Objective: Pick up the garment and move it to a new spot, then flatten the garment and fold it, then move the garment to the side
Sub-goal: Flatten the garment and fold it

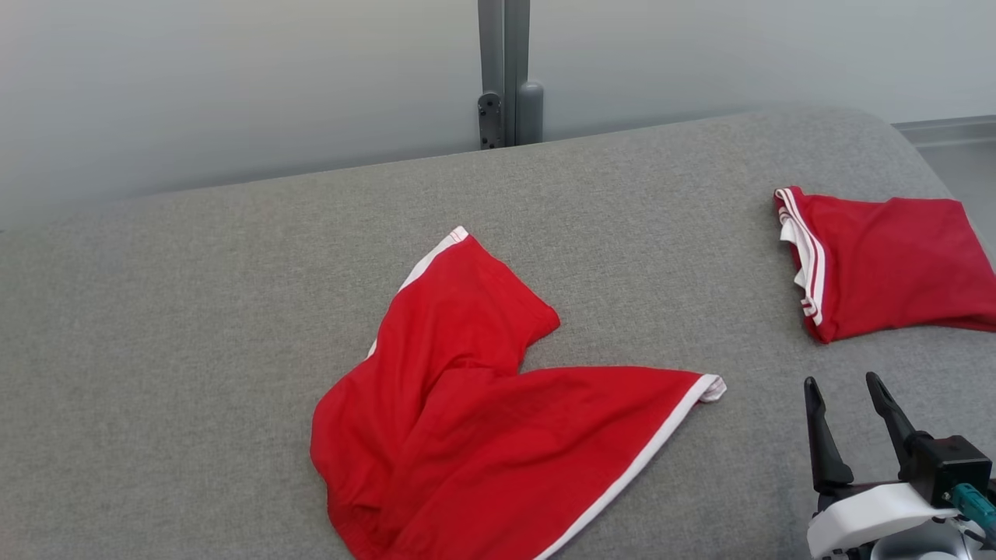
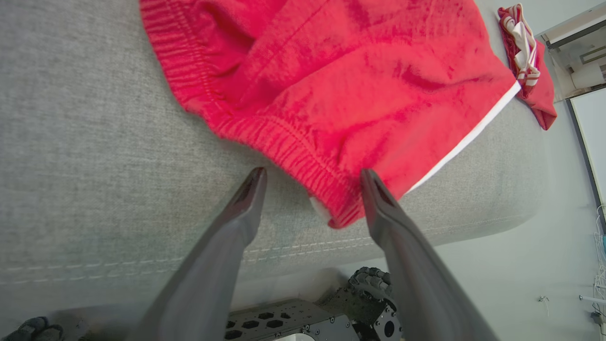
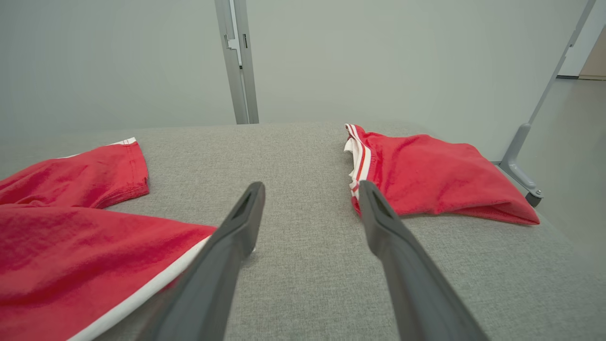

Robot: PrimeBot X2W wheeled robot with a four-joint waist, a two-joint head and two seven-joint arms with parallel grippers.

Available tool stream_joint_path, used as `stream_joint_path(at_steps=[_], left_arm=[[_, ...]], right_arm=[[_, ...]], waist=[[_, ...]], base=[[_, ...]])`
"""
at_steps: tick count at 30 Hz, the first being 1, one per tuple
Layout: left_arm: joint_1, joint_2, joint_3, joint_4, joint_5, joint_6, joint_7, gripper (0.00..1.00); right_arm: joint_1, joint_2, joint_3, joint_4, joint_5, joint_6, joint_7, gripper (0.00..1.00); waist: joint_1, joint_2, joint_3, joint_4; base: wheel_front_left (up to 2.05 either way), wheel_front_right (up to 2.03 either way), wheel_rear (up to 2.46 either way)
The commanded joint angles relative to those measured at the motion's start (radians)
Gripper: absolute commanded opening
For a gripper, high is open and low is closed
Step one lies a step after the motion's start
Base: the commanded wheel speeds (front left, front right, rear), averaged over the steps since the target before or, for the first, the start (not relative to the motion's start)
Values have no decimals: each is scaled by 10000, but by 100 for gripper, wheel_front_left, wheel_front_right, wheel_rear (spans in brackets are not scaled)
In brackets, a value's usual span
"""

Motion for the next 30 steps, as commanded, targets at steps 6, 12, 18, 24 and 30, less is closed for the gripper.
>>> stream_joint_path(at_steps=[6,12,18,24,30], left_arm=[[-328,-250,353,141,-325,-578,-362,0],[-1187,-187,757,1358,204,-621,-1073,0],[-2131,100,1234,2284,369,-937,-1348,0],[-2392,104,803,2996,347,-1446,-874,0],[-1897,389,668,2939,311,-1758,-920,100]], right_arm=[[-116,57,-33,-85,-42,-3,0,100],[-359,84,55,-55,2,-3,0,100],[-476,57,86,-36,16,-3,0,100],[-603,82,162,52,53,-3,0,100],[-342,27,50,62,64,-3,0,100]], waist=[[0,-1,279,-61],[0,-1,480,-150],[0,-1,625,-228],[0,-1,668,-581],[0,-1,613,-703]], base=[[0,0,0],[0,0,0],[0,0,0],[0,0,0],[0,0,0]])
